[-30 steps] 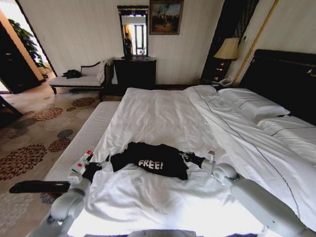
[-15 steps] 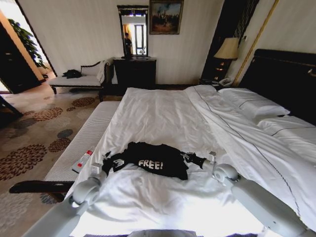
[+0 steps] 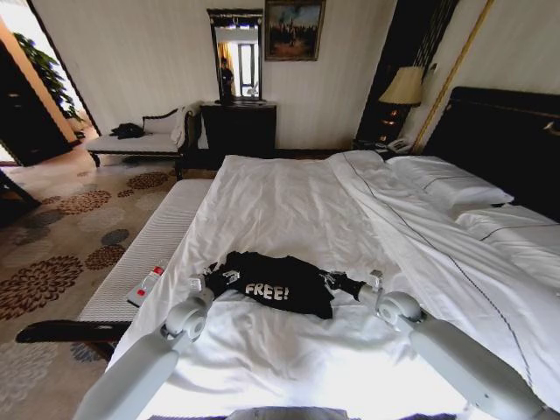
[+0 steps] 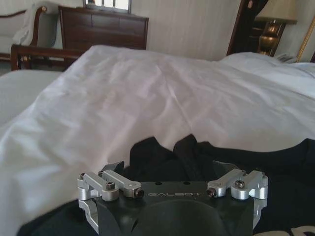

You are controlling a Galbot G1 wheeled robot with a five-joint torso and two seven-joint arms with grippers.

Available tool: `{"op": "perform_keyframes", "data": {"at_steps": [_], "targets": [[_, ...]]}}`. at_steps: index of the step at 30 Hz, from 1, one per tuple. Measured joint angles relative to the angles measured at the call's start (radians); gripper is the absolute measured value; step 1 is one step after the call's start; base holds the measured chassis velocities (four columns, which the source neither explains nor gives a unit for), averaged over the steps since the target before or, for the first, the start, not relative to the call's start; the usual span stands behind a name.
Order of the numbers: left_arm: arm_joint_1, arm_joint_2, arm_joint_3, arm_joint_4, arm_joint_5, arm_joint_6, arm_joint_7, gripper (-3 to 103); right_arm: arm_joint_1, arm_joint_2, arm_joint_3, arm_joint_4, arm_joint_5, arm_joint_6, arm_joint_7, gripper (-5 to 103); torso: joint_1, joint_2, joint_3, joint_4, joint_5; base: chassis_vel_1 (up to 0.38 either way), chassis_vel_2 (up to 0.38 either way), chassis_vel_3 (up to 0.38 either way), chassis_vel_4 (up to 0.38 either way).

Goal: Fold the clothes on the bed.

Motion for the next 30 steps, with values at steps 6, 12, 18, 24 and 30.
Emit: {"op": "perform_keyframes", "data": {"at_steps": [6, 12, 18, 24, 30], "targets": [[-0.056, -0.024, 0.037, 0.046, 0.0, 0.004, 0.0, 100, -0.002, 0.001, 0.001, -0.002, 0.001, -0.001, 0.001, 1, 0.0, 0.0, 0.0, -0.0001, -0.0001, 0.0, 0.0, 0.0, 0.0], [-0.099, -0.034, 0.063, 0.079, 0.0, 0.007, 0.0, 96, -0.008, 0.004, 0.006, -0.005, 0.001, -0.001, 0.001, 1, 0.0, 0.0, 0.0, -0.0002, -0.0001, 0.0, 0.0, 0.0, 0.0], [-0.156, -0.056, 0.099, 0.126, -0.004, 0.016, 0.0, 76, -0.009, 0.012, 0.006, -0.009, 0.0, -0.001, 0.003, 1, 0.0, 0.0, 0.0, -0.0002, 0.0, 0.0, 0.0, 0.0, 0.0], [-0.171, -0.07, 0.12, 0.147, -0.003, 0.025, -0.003, 54, -0.008, 0.014, 0.005, -0.009, 0.001, -0.001, 0.006, 1, 0.0, 0.0, 0.0, -0.0002, -0.0001, 0.0, 0.0, 0.0, 0.0], [-0.153, -0.07, 0.118, 0.148, -0.002, 0.028, -0.014, 32, -0.01, 0.012, 0.009, -0.009, 0.002, 0.0, 0.008, 1, 0.0, 0.0, 0.0, -0.0002, -0.0003, 0.0, 0.0, 0.0, 0.0]]}}
